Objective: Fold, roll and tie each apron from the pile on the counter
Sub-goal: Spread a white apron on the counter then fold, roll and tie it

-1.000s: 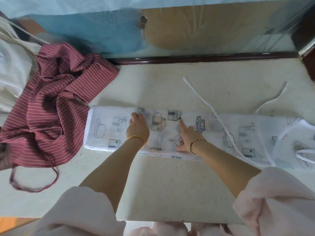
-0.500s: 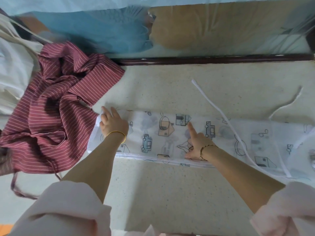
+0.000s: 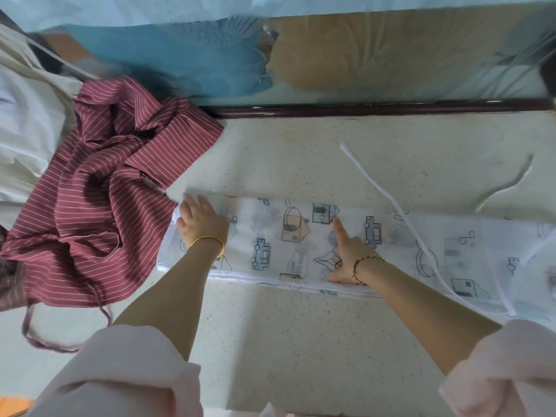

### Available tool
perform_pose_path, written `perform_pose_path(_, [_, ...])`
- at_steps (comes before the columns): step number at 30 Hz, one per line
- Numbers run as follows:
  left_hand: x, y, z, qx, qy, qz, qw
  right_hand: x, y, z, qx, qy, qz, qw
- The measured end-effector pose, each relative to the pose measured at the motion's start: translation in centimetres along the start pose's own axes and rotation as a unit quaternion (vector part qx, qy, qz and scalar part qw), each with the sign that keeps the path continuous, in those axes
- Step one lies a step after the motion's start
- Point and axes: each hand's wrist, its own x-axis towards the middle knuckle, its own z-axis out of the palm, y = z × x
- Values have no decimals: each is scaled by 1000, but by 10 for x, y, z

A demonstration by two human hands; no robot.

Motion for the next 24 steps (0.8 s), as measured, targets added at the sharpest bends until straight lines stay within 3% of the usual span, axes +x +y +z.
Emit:
perform_pose_path(7, [21,-9,-24,-95,43,-161,981,2,-1,1,-1,-2,2,1000])
perform_pose_path(13, [34,-20,-36,-151,39,-194,968,3,-4,0,-2,-5,18,1000])
perform_pose_path(17, [37,-22,-40,-378,38,-238,894,3,-6,0,-5,0,23,1000])
perform_pose_path(20, [39,-25,-36,-429,54,-247,867,2,-8,-1,-9,-7,24,1000])
perform_pose_path(24, [46,-30,-24,-537,80,-297,785,2,-8,-1,-1,-7,28,1000])
